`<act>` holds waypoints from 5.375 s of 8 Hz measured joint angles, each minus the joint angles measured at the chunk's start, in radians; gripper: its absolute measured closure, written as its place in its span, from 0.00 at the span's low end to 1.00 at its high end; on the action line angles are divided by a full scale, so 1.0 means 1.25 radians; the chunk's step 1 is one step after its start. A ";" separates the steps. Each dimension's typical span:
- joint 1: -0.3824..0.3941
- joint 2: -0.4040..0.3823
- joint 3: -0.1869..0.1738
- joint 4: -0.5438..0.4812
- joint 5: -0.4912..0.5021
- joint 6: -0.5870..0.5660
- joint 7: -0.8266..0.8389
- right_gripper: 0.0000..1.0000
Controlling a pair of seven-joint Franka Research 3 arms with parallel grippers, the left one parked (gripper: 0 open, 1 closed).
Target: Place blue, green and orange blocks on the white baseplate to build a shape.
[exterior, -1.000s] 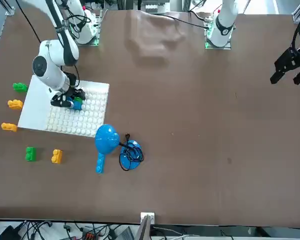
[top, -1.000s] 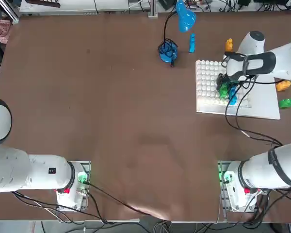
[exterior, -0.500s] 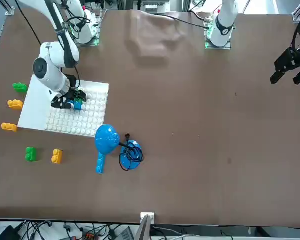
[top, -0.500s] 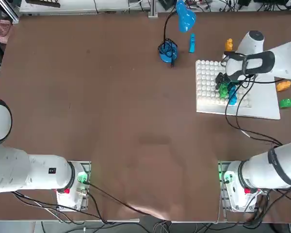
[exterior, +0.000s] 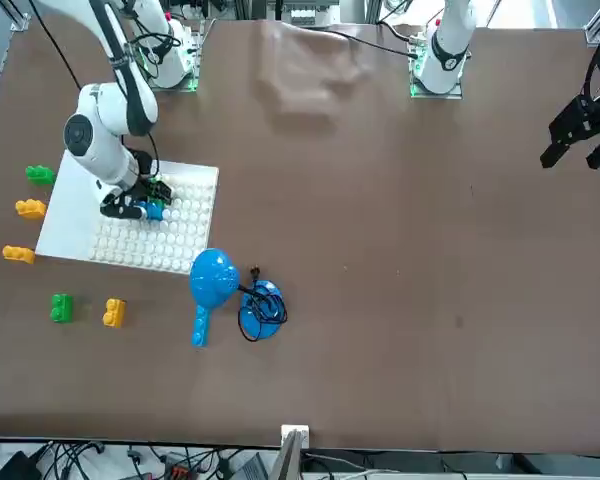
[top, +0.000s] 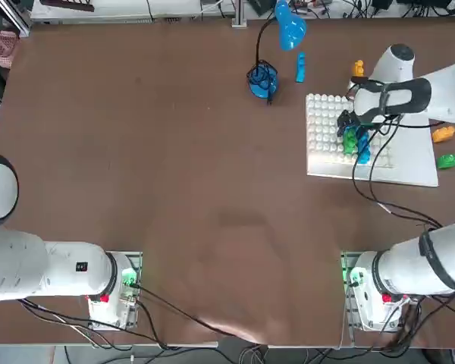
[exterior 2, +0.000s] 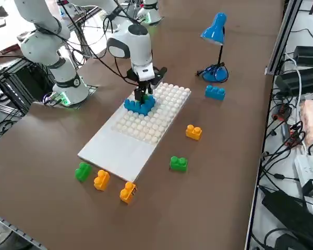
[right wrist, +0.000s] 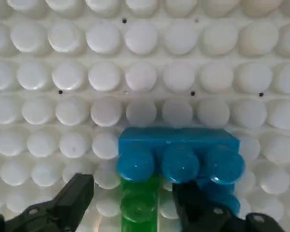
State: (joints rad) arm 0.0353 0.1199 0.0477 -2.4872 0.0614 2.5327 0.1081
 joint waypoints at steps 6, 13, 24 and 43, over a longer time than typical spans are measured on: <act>-0.001 -0.140 0.001 0.079 0.000 -0.125 0.000 0.00; -0.123 0.335 -0.012 0.630 -0.004 -0.166 -0.100 0.00; -0.125 0.531 -0.011 0.797 -0.004 -0.133 -0.100 0.11; -0.121 0.493 0.000 0.862 -0.048 -0.293 -0.109 0.63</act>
State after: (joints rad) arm -0.1164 0.7362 0.0483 -1.4103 0.0017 2.1667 -0.0281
